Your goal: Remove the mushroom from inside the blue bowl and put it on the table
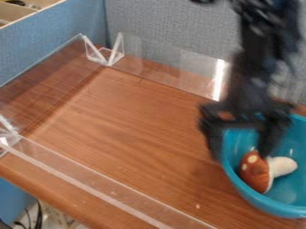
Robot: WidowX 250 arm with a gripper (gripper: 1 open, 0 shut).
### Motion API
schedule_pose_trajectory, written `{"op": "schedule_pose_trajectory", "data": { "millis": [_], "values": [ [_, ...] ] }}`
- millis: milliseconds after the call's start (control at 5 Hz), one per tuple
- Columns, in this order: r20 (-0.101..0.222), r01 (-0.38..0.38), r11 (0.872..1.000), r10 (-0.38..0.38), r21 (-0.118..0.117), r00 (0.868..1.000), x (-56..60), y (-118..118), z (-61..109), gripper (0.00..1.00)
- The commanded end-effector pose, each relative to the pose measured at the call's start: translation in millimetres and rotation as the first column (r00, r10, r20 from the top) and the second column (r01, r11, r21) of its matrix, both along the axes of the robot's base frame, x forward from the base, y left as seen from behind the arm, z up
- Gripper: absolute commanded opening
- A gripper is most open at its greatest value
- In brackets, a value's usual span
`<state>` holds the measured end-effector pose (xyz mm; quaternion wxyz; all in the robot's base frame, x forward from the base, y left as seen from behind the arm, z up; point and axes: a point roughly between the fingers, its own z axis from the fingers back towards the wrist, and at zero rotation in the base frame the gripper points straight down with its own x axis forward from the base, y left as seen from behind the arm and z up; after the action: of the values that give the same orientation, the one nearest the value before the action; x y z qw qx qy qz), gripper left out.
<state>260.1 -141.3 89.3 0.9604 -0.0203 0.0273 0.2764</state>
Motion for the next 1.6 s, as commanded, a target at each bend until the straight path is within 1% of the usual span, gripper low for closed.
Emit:
{"op": "schedule_pose_trajectory", "data": {
  "millis": [0, 200, 400, 800, 1000, 1400],
  "values": [
    [0.046, -0.027, 1.0, 0.027, -0.016, 0.999, -2.5, -10.4, -5.8, 1.0],
    [0.047, -0.035, 0.999, 0.036, -0.007, 0.998, 1.6, -12.3, -18.5, 1.0],
    [0.051, -0.045, 0.999, 0.045, 0.004, 0.998, 7.3, -11.4, -26.8, 1.0],
    [0.06, -0.052, 0.998, 0.051, 0.018, 0.997, 17.8, -11.1, -37.1, 1.0],
    [0.066, -0.055, 0.998, 0.053, 0.024, 0.996, 22.5, -11.0, -40.9, 0.0],
    [0.073, -0.038, 0.999, 0.036, 0.029, 0.997, 26.8, -10.4, -41.7, 0.0]
  ]
}}
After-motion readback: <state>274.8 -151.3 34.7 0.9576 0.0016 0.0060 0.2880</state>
